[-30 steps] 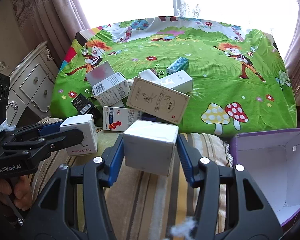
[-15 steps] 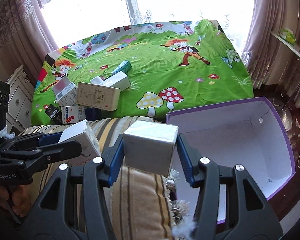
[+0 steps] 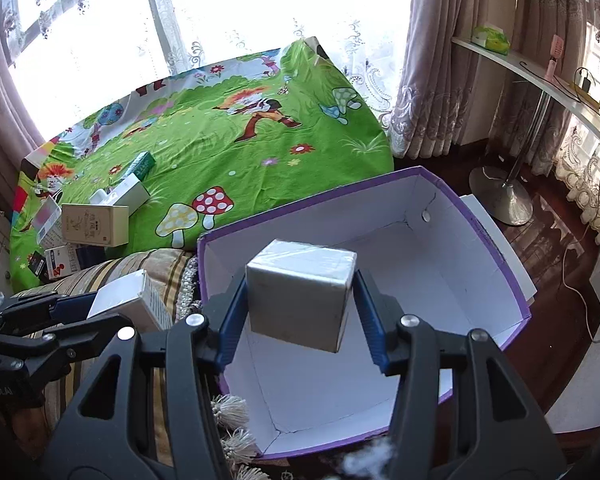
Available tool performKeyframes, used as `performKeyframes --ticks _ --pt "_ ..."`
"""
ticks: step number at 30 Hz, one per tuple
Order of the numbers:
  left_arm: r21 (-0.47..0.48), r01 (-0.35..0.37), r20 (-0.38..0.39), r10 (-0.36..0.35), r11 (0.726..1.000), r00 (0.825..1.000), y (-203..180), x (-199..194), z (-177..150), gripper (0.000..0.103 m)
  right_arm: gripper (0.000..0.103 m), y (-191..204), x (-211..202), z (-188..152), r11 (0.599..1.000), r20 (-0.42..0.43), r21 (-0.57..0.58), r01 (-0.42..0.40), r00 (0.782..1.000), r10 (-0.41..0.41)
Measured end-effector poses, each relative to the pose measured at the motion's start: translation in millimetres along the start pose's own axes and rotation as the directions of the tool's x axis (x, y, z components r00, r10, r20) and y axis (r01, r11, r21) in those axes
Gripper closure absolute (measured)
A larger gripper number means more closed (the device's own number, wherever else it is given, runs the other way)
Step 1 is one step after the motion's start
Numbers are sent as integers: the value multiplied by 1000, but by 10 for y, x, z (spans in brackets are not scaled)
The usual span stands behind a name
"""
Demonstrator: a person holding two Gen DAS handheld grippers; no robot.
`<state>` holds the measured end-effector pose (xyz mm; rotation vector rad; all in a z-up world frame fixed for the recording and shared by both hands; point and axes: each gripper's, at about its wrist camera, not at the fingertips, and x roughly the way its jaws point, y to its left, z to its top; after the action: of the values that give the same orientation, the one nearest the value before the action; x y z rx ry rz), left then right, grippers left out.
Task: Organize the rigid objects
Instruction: 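Carry the white cube box into the purple box and open the right tool, then return the right tool to the box pile on the bed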
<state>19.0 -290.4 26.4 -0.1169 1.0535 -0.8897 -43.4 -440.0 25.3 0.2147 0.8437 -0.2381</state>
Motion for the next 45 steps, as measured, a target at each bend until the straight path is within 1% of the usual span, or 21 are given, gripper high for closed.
performKeyframes --ticks 5,6,7,8,9,10,11,13,15,16,18,19,23,26,28,30,31,34,39,42,45 --pt "61 26 -35 -23 998 999 -191 160 19 54 47 -188 -7 -22 999 -5 35 31 1000 -31" --pt "70 27 -44 -24 997 999 -212 184 13 52 46 -212 -4 -26 998 -6 42 38 999 -37" --pt "78 28 -51 -24 997 998 -231 199 9 46 44 -233 1 -27 998 -6 50 43 999 -42" --pt "84 24 -53 -20 996 998 -236 200 8 41 36 -251 1 -29 997 -3 58 47 999 -47" --pt "88 17 -48 -13 996 999 -241 191 3 30 26 -263 -5 -30 997 4 65 53 999 -53" --pt "88 13 -40 -9 996 999 -240 175 4 23 22 -271 -18 -30 996 14 67 58 998 -59" --pt "85 12 -31 -9 996 999 -238 152 4 21 17 -268 -32 -28 996 23 67 60 998 -62" --pt "76 6 -20 -4 997 1000 -214 117 -1 21 16 -261 -47 -17 997 36 72 42 998 -45" --pt "73 -12 -6 12 997 1000 -195 71 -13 21 11 -254 -55 -8 997 47 78 24 999 -27" --pt "75 -14 4 14 997 1000 -187 48 -19 21 11 -236 -59 -3 997 58 71 24 998 -29" --pt "95 -18 21 16 995 1000 -189 -13 -42 21 10 -181 -80 0 998 86 41 55 995 -59" --pt "108 -20 28 17 994 999 -192 -50 -55 21 10 -153 -86 3 998 92 24 55 994 -57" --pt "123 -9 44 4 992 999 -161 -216 -137 21 10 -53 -103 22 1000 82 1 0 997 0" --pt "117 -33 71 25 993 997 -78 -369 -204 21 10 66 -113 34 999 66 -24 -26 997 27" --pt "93 -45 80 38 995 996 23 -475 -252 21 10 122 -128 38 998 64 -18 -68 996 69" --pt "42 -45 75 42 998 996 178 -581 -306 21 10 199 -151 41 994 69 -30 -103 992 105" --pt "12 -44 74 43 999 996 269 -635 -330 21 10 251 -163 40 993 73 -43 -106 991 109" --pt "-56 -80 108 86 995 990 495 -852 -433 21 10 390 -162 39 988 61 -75 -137 988 142" --pt "-129 -150 165 170 980 972 809 -1221 -604 21 10 577 -145 37 976 41 -84 -202 978 206" --pt "-181 -195 176 227 964 958 1024 -1402 -701 21 10 677 -93 32 969 12 -82 -232 972 234" --pt "-231 -240 170 282 943 944 1241 -1544 -761 21 10 776 -43 22 966 -11 -88 -242 970 242"
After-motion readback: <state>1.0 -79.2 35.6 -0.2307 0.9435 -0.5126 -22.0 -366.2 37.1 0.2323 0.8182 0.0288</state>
